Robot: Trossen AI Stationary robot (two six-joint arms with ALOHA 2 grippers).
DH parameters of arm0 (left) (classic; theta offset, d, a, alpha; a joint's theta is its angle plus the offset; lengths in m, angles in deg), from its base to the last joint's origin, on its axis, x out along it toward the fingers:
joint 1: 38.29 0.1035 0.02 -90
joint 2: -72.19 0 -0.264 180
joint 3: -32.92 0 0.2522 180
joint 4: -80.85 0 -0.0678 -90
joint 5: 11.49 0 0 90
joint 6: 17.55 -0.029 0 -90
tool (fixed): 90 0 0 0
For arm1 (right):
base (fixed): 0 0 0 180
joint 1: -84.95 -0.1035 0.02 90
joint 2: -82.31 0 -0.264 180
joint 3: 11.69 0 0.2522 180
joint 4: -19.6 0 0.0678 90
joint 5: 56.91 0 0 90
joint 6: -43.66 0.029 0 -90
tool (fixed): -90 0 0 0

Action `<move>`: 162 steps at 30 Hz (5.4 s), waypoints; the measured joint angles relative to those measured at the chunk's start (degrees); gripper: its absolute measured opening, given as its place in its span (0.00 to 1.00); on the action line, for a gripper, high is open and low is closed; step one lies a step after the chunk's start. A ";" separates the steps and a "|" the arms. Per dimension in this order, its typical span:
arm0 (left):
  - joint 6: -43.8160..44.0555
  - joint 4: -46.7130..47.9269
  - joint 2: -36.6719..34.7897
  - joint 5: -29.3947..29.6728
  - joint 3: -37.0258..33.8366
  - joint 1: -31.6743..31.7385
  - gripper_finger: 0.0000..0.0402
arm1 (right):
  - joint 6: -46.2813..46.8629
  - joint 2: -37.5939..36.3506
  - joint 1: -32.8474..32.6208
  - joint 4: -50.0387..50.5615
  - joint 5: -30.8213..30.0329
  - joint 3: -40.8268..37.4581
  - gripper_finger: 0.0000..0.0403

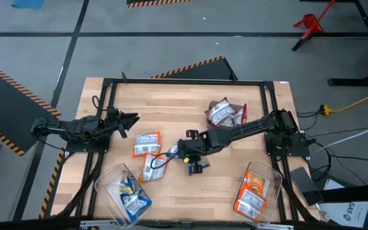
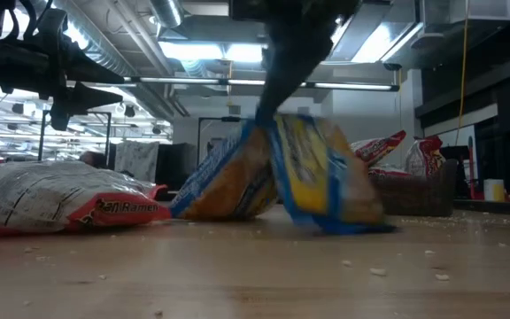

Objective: Sort Maruchan noodles
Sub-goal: Put the blue noodle pack into the left transparent bin

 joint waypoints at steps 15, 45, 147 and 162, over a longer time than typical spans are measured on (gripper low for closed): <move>-0.07 0.00 -0.01 -0.02 0.00 0.00 0.39 | 1.23 -0.02 -0.83 -0.96 3.70 -5.46 0.59; 0.04 -0.01 -0.01 -0.01 0.00 0.00 0.39 | 11.21 0.00 -4.85 -19.02 -1.98 -22.76 0.36; 2.77 -0.02 0.14 -0.26 0.00 0.00 0.39 | -10.86 41.54 1.37 -62.65 22.06 40.26 0.56; 5.49 -0.08 0.16 -11.70 -0.02 0.01 0.39 | -23.18 32.64 0.14 -43.21 19.42 41.88 0.56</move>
